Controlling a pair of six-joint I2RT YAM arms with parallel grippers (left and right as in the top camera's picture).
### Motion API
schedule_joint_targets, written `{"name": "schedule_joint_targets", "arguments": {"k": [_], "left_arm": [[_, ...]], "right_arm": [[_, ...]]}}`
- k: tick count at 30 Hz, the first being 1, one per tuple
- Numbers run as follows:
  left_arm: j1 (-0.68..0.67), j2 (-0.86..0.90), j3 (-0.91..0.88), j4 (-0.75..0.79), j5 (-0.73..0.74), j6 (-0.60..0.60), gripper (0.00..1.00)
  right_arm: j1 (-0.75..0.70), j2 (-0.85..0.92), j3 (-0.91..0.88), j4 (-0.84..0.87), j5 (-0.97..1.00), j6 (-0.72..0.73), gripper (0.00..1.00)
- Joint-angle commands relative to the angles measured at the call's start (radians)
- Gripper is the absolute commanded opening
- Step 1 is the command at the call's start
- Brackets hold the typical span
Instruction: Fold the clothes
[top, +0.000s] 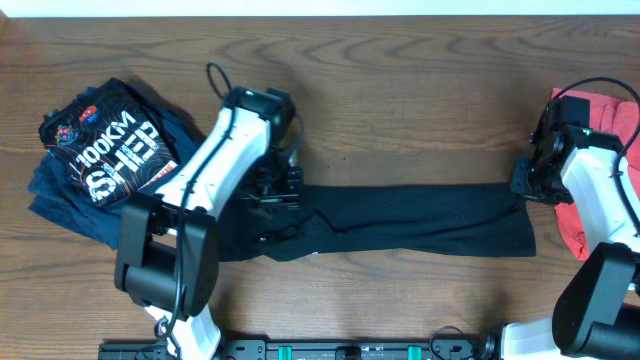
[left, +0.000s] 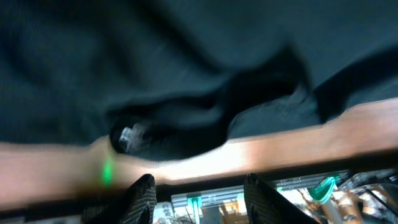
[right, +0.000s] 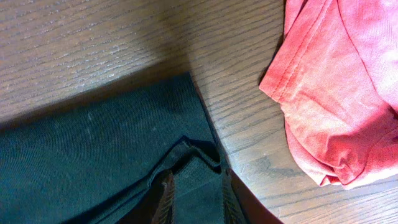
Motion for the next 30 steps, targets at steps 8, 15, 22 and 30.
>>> {"name": "schedule_joint_targets", "arguments": {"k": [8,15,22,30], "left_arm": [[-0.153,-0.02,-0.131,0.219,-0.005,-0.059,0.59],[-0.166,-0.02,-0.131,0.254,-0.004,-0.102,0.59],[-0.167,-0.02,-0.131,0.312,-0.005,-0.115,0.59],[-0.2,-0.02,-0.132,0.346,-0.016,-0.179,0.57]], "right_arm": [[-0.003,-0.01,0.002,0.0,-0.001,0.006,0.26],[-0.003,-0.01,0.002,0.002,-0.001,0.006,0.27],[-0.003,-0.01,0.002,0.005,-0.005,0.006,0.27],[-0.003,-0.01,0.002,0.005,-0.008,0.006,0.29]]}}
